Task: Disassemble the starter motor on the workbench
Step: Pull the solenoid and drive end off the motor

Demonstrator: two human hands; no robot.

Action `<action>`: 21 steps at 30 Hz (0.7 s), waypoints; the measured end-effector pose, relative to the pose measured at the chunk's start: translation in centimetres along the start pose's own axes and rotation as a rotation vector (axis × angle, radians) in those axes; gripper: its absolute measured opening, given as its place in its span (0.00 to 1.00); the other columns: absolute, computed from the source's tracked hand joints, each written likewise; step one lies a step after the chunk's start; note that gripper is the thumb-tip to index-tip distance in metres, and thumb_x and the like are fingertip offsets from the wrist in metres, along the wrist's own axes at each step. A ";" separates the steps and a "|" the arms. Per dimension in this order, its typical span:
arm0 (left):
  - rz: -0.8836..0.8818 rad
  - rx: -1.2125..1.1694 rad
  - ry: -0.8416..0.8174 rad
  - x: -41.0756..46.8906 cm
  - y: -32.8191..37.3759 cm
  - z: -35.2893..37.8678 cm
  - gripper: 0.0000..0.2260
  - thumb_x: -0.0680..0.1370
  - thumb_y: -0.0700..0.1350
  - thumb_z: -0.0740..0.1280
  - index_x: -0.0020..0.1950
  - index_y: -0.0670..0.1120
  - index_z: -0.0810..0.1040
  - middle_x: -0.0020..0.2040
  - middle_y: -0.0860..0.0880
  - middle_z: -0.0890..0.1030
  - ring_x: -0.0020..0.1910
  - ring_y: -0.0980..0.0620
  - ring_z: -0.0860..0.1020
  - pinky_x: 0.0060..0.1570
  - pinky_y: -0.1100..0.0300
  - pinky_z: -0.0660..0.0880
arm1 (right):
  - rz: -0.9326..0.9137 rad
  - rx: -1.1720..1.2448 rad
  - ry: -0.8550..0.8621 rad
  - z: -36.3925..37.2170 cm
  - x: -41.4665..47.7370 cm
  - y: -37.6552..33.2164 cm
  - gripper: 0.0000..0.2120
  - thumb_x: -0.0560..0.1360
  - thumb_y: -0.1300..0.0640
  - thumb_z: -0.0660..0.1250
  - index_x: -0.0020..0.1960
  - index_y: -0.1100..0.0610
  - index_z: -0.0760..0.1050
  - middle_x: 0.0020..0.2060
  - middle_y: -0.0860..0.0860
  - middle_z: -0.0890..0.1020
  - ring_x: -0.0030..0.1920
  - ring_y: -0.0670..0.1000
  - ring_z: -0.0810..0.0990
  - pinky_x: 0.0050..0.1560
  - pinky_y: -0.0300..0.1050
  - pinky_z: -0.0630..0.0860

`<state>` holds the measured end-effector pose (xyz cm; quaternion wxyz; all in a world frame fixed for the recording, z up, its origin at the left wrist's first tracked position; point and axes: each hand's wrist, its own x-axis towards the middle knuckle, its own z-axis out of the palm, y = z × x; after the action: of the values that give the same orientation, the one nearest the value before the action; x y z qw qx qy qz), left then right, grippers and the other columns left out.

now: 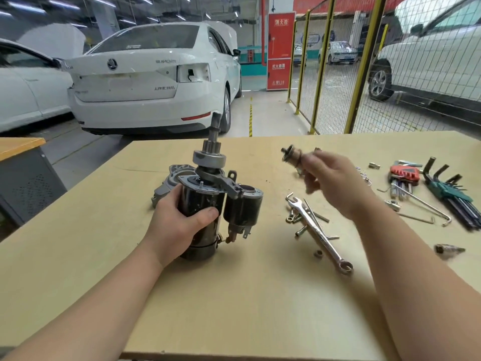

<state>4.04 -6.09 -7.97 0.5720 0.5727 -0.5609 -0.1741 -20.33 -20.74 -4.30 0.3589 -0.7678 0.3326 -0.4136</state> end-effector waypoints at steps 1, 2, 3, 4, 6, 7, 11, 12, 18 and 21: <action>-0.004 0.000 0.007 0.0 0.0 0.1 0.15 0.65 0.46 0.71 0.51 0.54 0.76 0.44 0.65 0.82 0.45 0.65 0.79 0.38 0.74 0.74 | 0.078 0.038 -0.032 0.9 0.0 0.4 0.13 0.80 0.51 0.60 0.42 0.57 0.76 0.31 0.56 0.77 0.32 0.54 0.75 0.40 0.58 0.75; -0.008 -0.001 0.016 -0.1 0.0 0.1 0.16 0.65 0.46 0.72 0.51 0.55 0.76 0.44 0.65 0.82 0.45 0.66 0.79 0.38 0.74 0.74 | 0.151 0.095 -0.051 1.6 0.0 0.7 0.13 0.80 0.52 0.60 0.43 0.58 0.77 0.33 0.57 0.76 0.32 0.55 0.75 0.39 0.58 0.75; -0.006 0.002 0.026 -0.1 0.1 0.2 0.16 0.65 0.46 0.72 0.51 0.55 0.76 0.44 0.66 0.82 0.45 0.66 0.79 0.39 0.74 0.73 | 0.220 0.171 -0.052 2.2 0.0 0.8 0.13 0.80 0.52 0.60 0.43 0.59 0.76 0.34 0.57 0.75 0.32 0.55 0.75 0.37 0.56 0.75; 0.003 0.010 0.031 -0.3 0.1 0.2 0.16 0.65 0.46 0.72 0.51 0.56 0.76 0.45 0.66 0.81 0.46 0.67 0.79 0.39 0.74 0.73 | 0.282 0.265 -0.038 2.6 0.1 0.8 0.13 0.80 0.52 0.60 0.44 0.60 0.76 0.34 0.56 0.74 0.32 0.54 0.76 0.35 0.53 0.75; 0.020 0.024 0.024 -0.4 0.2 0.3 0.17 0.64 0.48 0.73 0.51 0.57 0.76 0.46 0.66 0.81 0.47 0.67 0.79 0.40 0.75 0.73 | 0.367 0.474 0.028 3.3 0.2 0.7 0.14 0.80 0.51 0.60 0.44 0.60 0.75 0.33 0.54 0.74 0.31 0.52 0.78 0.32 0.48 0.74; 0.024 0.024 0.019 -0.4 0.2 0.3 0.18 0.63 0.51 0.73 0.51 0.57 0.76 0.46 0.66 0.82 0.47 0.66 0.79 0.41 0.74 0.73 | 0.394 0.584 0.069 3.5 0.3 0.6 0.14 0.79 0.51 0.60 0.44 0.60 0.75 0.33 0.53 0.74 0.31 0.51 0.78 0.31 0.45 0.75; 0.024 0.023 0.002 -0.4 0.2 0.4 0.19 0.63 0.50 0.75 0.52 0.56 0.77 0.47 0.63 0.82 0.48 0.64 0.80 0.42 0.74 0.73 | 0.504 1.015 0.111 3.5 0.5 -0.1 0.12 0.78 0.55 0.57 0.46 0.60 0.76 0.34 0.54 0.80 0.31 0.51 0.81 0.27 0.40 0.76; 0.024 0.025 0.001 -0.4 0.2 0.4 0.19 0.63 0.49 0.74 0.52 0.56 0.76 0.47 0.63 0.82 0.48 0.64 0.80 0.42 0.74 0.73 | 0.511 1.069 0.085 3.5 0.4 -0.2 0.11 0.78 0.56 0.57 0.46 0.62 0.75 0.34 0.55 0.80 0.30 0.50 0.80 0.27 0.39 0.77; 0.005 0.005 0.019 -0.2 0.2 0.3 0.21 0.61 0.57 0.72 0.52 0.57 0.77 0.47 0.62 0.82 0.47 0.62 0.80 0.41 0.71 0.75 | 0.263 0.080 0.027 4.9 1.0 0.5 0.07 0.75 0.57 0.66 0.51 0.57 0.73 0.37 0.54 0.82 0.31 0.52 0.81 0.32 0.46 0.79; 0.001 0.003 0.016 -0.1 0.1 0.3 0.21 0.61 0.57 0.72 0.52 0.57 0.77 0.47 0.62 0.82 0.48 0.62 0.80 0.41 0.71 0.75 | 0.113 -0.362 0.022 6.3 2.5 0.5 0.07 0.73 0.54 0.67 0.50 0.54 0.74 0.40 0.49 0.81 0.37 0.50 0.79 0.35 0.42 0.72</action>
<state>3.68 -6.10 -7.98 0.5757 0.5745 -0.5569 -0.1685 -13.81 -21.29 -6.27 0.2340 -0.7954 0.4480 -0.3345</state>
